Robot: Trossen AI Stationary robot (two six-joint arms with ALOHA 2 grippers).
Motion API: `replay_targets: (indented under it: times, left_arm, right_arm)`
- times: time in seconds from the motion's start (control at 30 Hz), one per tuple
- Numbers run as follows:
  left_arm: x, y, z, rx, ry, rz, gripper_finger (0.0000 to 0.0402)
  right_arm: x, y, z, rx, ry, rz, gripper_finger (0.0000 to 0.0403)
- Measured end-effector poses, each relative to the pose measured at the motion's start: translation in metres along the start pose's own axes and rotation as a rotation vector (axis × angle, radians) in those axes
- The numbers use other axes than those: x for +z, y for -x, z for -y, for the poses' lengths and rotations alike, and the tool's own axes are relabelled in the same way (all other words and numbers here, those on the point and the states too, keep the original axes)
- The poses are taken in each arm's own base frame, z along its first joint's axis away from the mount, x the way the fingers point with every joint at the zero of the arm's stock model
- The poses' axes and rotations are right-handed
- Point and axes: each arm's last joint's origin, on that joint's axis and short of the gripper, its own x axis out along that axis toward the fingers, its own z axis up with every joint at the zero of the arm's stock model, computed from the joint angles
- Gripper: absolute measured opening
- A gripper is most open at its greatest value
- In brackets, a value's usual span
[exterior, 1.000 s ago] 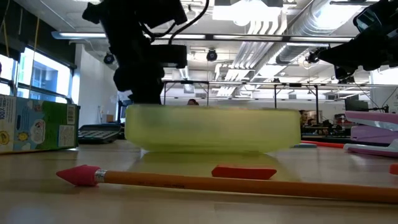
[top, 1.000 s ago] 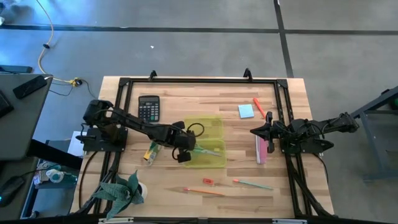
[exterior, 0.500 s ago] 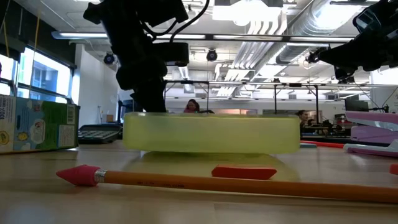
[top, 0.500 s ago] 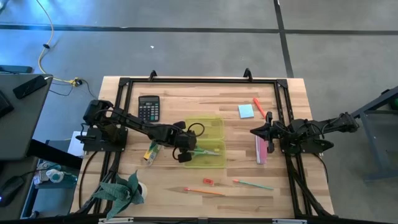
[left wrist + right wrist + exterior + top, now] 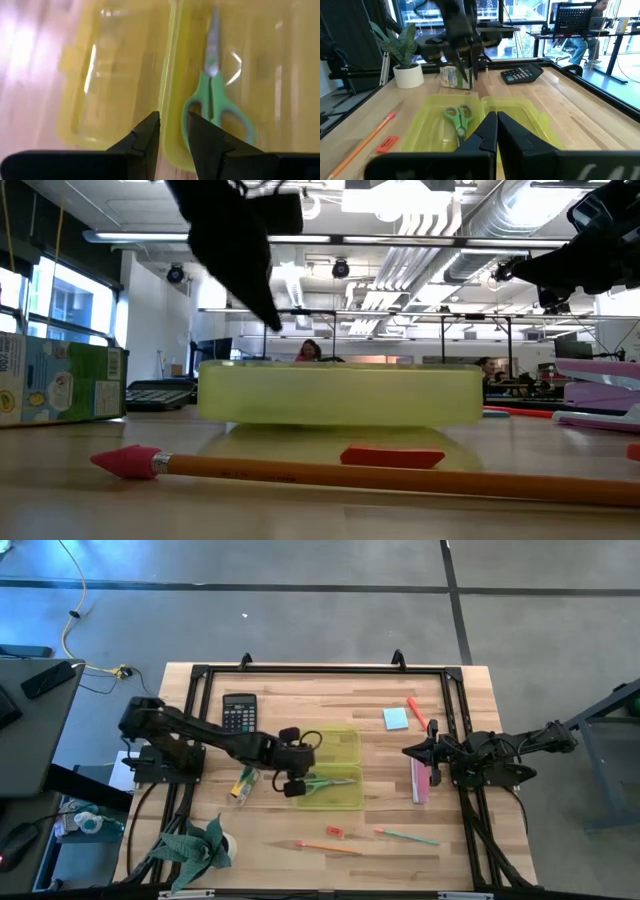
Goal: Pack school essentials
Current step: Put the orange pen into the yellow supply box
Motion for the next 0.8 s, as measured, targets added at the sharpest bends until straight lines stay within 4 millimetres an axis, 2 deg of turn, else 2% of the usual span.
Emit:
replay_targets:
  times: [0.2, 0.3, 0.6, 0.8]
  left_arm:
    - [0.006, 0.042, -0.012, -0.020, 0.000, 0.129, 0.0085]
    - [0.004, 0.054, -0.016, -0.033, 0.028, 0.219, 0.0085]
    - [-0.029, 0.043, -0.022, -0.074, 0.112, 0.387, 0.0085]
    - [-0.030, 0.044, -0.045, -0.066, 0.134, 0.488, 0.0085]
  right_arm:
    - [0.000, 0.000, 0.000, 0.000, 0.001, -0.001, 0.0000]
    - [0.000, 0.000, 0.000, 0.000, 0.000, 0.000, 0.0000]
    - [0.000, 0.000, 0.000, 0.000, 0.000, 0.000, 0.0000]
    - [0.000, 0.000, 0.000, 0.000, 0.000, -0.001, 0.0000]
